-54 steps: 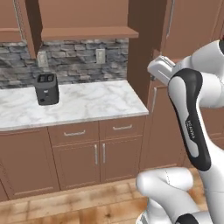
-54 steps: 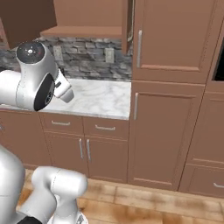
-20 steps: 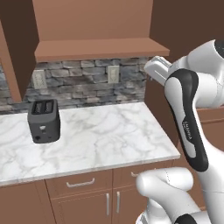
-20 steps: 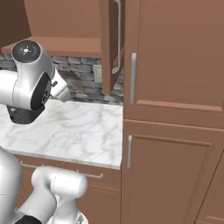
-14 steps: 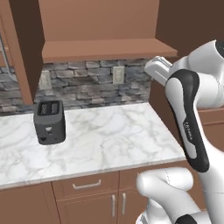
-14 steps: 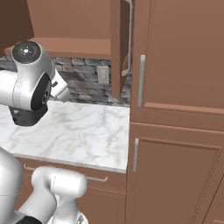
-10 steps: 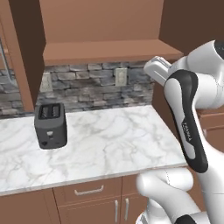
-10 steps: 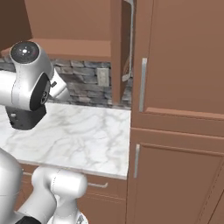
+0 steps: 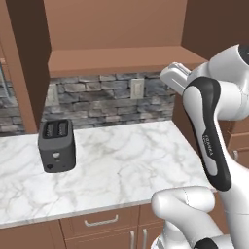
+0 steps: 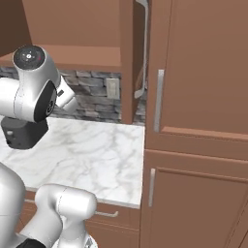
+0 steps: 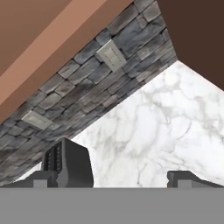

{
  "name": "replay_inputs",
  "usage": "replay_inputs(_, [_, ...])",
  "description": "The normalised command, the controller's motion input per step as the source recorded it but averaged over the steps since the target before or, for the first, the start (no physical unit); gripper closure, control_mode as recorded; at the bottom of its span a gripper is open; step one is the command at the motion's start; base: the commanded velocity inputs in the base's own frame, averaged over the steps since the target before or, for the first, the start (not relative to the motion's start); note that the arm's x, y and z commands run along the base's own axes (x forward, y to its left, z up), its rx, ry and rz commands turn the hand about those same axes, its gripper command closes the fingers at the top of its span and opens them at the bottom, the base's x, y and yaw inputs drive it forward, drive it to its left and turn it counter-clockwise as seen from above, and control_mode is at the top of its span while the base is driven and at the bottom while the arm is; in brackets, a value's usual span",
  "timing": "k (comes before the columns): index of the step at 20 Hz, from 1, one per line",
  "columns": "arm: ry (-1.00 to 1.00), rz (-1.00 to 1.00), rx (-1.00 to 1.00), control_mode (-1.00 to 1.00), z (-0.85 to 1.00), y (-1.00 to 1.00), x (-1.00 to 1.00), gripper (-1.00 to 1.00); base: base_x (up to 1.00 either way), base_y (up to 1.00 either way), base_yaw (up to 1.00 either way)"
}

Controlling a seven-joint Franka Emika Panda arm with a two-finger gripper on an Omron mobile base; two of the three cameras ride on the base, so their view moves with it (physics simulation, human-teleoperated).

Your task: Open the cabinet and move the ladle to the pot. Then close the cabinet.

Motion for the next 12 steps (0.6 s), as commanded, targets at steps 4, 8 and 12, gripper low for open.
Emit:
replay_inputs(4, [0.0,0.0,0.0,1.0,0.0,0.0,0.0,-1.0,0.04,0.49,-0.04])
replay_inputs(8, [0.0,0.0,0.0,1.0,0.0,0.0,0.0,-1.0,0.42,0.37,-0.06])
replay_inputs(12, [0.0,0.0,0.0,1.0,0.0,0.0,0.0,-1.0,0.49,0.46,-0.04])
